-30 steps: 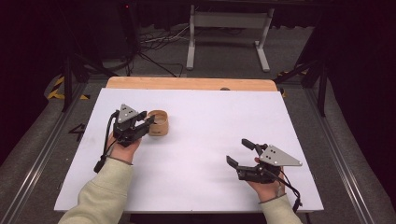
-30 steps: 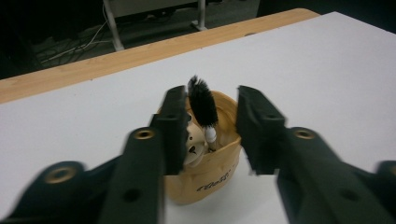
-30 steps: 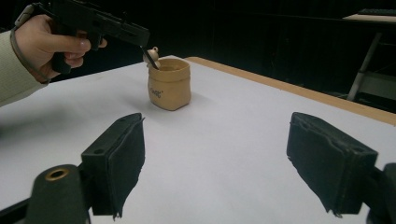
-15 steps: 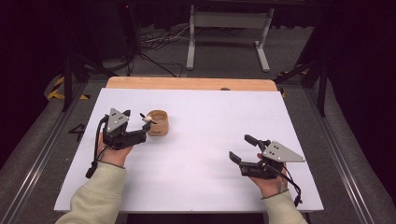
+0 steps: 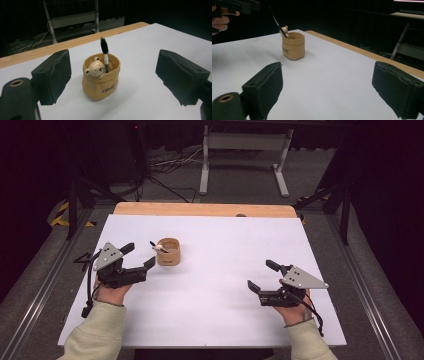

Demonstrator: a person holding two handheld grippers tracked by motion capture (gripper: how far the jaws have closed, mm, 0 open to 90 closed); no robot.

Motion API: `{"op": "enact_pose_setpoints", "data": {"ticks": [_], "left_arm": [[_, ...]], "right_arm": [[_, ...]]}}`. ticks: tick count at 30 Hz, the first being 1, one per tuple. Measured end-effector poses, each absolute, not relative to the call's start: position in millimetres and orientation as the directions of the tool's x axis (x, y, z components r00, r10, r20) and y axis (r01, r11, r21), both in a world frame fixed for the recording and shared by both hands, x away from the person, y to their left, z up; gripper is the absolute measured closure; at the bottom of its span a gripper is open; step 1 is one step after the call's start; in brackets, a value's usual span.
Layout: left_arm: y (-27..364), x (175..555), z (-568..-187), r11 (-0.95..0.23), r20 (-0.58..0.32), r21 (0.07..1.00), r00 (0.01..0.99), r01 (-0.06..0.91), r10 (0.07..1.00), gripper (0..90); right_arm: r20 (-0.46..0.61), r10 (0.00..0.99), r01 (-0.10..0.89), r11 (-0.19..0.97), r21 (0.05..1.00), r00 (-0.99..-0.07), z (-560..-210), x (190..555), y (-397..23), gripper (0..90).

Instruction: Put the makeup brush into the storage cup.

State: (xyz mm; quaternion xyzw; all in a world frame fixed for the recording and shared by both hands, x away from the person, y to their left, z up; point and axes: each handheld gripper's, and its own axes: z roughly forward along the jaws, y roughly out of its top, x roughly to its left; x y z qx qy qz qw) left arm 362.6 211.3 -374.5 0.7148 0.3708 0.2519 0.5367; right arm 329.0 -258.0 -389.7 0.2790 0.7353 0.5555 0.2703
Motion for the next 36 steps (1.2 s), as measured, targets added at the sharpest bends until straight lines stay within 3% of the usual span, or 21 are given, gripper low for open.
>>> {"op": "enact_pose_setpoints", "data": {"ticks": [10,14,36], "left_arm": [[224,348,-379,-0.129,-0.072,0.953,0.621,0.273,0.781,6.3],[229,343,-381,-0.119,-0.083,0.956,0.635,0.269,0.768,6.0],[243,326,-412,-0.086,-0.128,0.958,0.677,0.273,0.725,4.7]], "right_arm": [[-0.073,0.714,0.130,0.225,0.966,-0.696,-389,340,-258,5.9],[-0.044,0.721,0.176,0.227,0.958,-0.692,-389,343,-257,4.3],[-0.054,0.661,0.166,0.266,0.950,-0.749,-402,344,-263,0.0]]}}
